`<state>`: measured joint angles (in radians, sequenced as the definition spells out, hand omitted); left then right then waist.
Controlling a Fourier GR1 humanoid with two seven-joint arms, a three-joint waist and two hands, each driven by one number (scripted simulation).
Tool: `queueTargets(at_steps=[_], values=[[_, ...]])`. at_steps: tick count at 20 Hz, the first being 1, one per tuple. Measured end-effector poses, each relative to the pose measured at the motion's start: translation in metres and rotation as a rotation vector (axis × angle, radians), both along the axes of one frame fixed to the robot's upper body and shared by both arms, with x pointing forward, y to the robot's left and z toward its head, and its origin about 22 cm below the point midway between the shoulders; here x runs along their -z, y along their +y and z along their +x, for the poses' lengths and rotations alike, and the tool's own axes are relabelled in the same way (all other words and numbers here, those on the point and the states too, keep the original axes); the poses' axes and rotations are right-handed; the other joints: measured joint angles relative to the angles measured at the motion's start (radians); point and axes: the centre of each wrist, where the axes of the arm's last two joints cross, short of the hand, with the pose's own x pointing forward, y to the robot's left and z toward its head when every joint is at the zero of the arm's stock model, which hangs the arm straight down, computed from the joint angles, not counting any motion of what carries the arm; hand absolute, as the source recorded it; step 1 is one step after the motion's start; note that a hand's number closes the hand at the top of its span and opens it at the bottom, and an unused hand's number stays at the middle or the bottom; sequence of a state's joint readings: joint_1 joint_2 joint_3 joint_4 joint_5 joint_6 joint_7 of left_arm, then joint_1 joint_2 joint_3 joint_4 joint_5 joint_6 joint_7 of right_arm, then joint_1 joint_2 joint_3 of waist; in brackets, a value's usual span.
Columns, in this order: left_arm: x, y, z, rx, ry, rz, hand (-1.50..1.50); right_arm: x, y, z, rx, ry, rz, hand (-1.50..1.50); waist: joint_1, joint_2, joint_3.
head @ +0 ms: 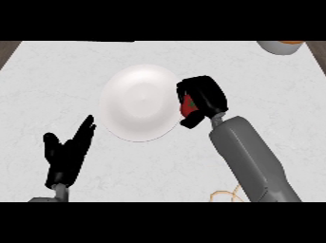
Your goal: Pick the tomato from the placemat and place it in the plate
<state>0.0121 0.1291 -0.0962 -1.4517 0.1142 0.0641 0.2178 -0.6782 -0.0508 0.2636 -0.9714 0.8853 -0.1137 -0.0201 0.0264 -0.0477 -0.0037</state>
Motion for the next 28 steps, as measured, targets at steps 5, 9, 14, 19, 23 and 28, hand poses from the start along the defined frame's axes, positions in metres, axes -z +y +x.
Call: queueTargets(at_steps=[5, 9, 14, 19, 23, 28], values=[[-0.001, -0.007, 0.004, 0.03, -0.005, -0.01, 0.0, -0.023, 0.02, -0.003, 0.24, -0.112, 0.179, 1.5, 0.032, 0.01, 0.004], [-0.003, -0.015, 0.008, 0.059, -0.012, -0.014, 0.0, -0.037, 0.034, -0.009, 0.416, -0.171, 0.321, 1.5, 0.059, 0.019, 0.005], [-0.007, -0.019, 0.013, 0.085, -0.016, -0.012, 0.0, -0.046, 0.055, -0.018, 0.579, -0.249, 0.474, 1.5, 0.081, 0.031, 0.003], [-0.007, -0.019, 0.012, 0.084, -0.015, -0.015, 0.0, -0.039, 0.07, -0.022, 0.674, -0.323, 0.475, 1.5, 0.074, 0.038, 0.003], [-0.01, -0.014, 0.012, 0.077, -0.013, -0.009, 0.0, -0.034, 0.076, -0.017, 0.748, -0.379, 0.442, 1.5, 0.066, 0.042, 0.004], [-0.011, -0.018, 0.013, 0.077, -0.021, -0.008, 0.0, -0.029, 0.082, -0.009, 0.774, -0.466, 0.389, 1.5, 0.06, 0.05, 0.007]])
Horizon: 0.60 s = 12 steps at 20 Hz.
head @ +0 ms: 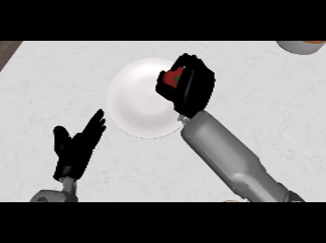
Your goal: Pick the tomato from the placemat and place it in the plate
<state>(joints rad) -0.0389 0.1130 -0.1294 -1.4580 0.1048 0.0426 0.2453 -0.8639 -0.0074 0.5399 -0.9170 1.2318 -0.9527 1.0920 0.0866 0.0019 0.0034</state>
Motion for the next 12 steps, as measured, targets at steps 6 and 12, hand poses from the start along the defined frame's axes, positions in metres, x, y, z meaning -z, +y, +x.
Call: queueTargets(at_steps=[6, 12], values=[[0.001, 0.001, -0.001, -0.013, -0.011, -0.006, 0.0, 0.003, -0.004, 0.015, 0.047, -0.037, -0.035, 1.5, -0.007, 0.005, 0.002], [-0.001, -0.004, 0.001, 0.003, -0.029, -0.007, 0.0, 0.022, -0.018, 0.024, 0.162, 0.172, 0.051, -1.5, 0.007, 0.017, 0.003]])
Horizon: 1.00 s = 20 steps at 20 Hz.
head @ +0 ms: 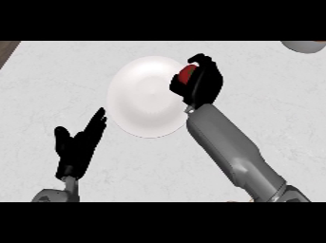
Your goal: Pick the tomato from the placemat and place it in the plate
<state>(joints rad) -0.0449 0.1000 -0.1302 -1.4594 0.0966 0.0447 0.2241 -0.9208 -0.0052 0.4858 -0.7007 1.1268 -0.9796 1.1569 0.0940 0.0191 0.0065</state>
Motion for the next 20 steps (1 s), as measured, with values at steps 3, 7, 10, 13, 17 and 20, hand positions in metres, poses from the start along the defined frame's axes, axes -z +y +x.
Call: queueTargets(at_steps=[3, 7, 10, 13, 17, 20], values=[[-0.001, -0.003, 0.002, 0.012, -0.008, 0.003, 0.0, 0.008, -0.002, 0.001, 0.014, 0.08, 0.067, -1.5, 0.01, 0.006, 0.001], [-0.002, -0.002, 0.003, 0.016, -0.013, 0.006, 0.0, 0.017, -0.003, -0.003, -0.017, 0.093, 0.145, -1.5, 0.014, 0.009, 0.002], [-0.003, -0.001, 0.003, 0.011, -0.014, 0.0, 0.0, 0.019, -0.001, -0.006, -0.071, 0.042, 0.175, -1.5, 0.013, 0.01, 0.002], [-0.002, -0.002, 0.003, 0.009, -0.01, 0.001, 0.0, 0.015, 0.001, -0.007, -0.107, -0.042, 0.203, -1.5, 0.007, 0.009, 0.002], [-0.002, 0.005, -0.001, 0.0, -0.007, -0.001, 0.0, 0.01, 0.003, -0.01, -0.118, -0.123, 0.281, -1.5, -0.007, 0.003, 0.001], [0.0, 0.007, -0.003, -0.023, 0.007, -0.002, 0.0, 0.014, 0.003, -0.019, -0.126, -0.15, 0.35, -1.5, -0.026, -0.003, 0.001]])
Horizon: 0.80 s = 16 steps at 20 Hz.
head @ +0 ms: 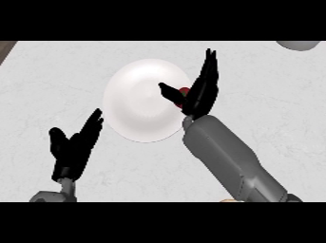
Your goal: Pick the tomato from the placemat and place it in the plate
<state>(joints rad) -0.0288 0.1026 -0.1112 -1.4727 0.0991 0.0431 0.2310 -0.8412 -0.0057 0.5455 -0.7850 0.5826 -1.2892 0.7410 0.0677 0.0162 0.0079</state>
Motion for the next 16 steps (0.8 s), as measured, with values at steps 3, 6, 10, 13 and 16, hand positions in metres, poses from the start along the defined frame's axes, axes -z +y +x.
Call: queueTargets(at_steps=[3, 6, 10, 13, 16], values=[[0.003, 0.005, -0.003, -0.022, 0.005, -0.005, 0.0, 0.002, 0.005, -0.018, -0.045, -0.015, 0.077, -1.5, -0.02, -0.006, 0.0], [0.003, 0.008, -0.006, -0.042, 0.008, -0.006, 0.0, 0.004, 0.006, -0.041, -0.106, -0.03, 0.146, -1.5, -0.036, -0.011, 0.0], [0.009, 0.013, -0.009, -0.051, -0.002, -0.005, 0.0, 0.01, 0.003, -0.071, -0.187, -0.027, 0.191, -1.5, -0.05, -0.016, 0.001], [0.007, 0.013, -0.012, -0.059, 0.0, -0.003, 0.0, 0.019, 0.0, -0.094, -0.24, -0.008, 0.2, -1.5, -0.056, -0.018, 0.0], [0.005, 0.019, -0.01, -0.062, 0.013, -0.001, 0.0, 0.032, -0.004, -0.112, -0.279, 0.026, 0.177, -1.5, -0.063, -0.02, -0.001]])
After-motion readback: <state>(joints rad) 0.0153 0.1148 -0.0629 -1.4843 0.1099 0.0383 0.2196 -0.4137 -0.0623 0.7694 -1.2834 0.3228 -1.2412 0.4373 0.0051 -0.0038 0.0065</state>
